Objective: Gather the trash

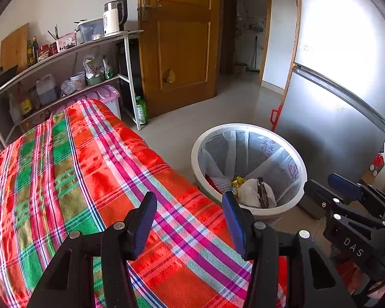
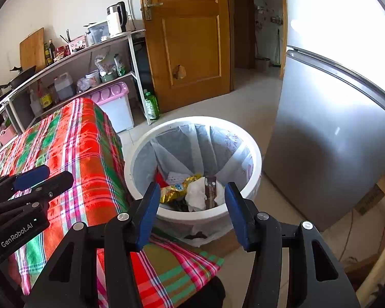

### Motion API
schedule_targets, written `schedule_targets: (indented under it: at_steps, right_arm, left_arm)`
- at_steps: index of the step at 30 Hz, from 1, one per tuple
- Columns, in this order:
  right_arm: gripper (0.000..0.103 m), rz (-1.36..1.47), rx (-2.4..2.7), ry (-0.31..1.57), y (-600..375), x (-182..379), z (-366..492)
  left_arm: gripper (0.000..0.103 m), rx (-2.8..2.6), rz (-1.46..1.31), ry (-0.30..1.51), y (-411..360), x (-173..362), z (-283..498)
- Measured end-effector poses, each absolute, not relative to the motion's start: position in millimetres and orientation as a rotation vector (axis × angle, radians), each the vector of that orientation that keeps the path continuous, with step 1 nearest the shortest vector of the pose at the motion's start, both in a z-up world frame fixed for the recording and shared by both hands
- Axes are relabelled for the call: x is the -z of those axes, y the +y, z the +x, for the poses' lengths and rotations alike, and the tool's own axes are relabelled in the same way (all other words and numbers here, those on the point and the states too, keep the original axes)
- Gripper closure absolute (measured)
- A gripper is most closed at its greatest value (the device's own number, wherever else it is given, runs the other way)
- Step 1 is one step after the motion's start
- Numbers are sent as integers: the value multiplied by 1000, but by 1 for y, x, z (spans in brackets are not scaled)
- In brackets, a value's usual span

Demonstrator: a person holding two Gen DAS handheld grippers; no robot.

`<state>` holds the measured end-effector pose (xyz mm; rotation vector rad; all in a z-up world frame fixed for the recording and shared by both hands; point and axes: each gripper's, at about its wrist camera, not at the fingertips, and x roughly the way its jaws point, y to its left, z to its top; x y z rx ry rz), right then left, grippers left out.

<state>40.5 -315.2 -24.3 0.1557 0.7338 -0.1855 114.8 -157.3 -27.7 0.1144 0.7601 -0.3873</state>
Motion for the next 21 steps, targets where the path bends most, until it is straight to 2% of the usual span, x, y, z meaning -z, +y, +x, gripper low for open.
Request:
schedule_targets:
  at_steps: [21]
  right_arm:
    - [50,157,183,735,-316,26,40]
  left_arm:
    - [50,379,107,756,-157,30,115]
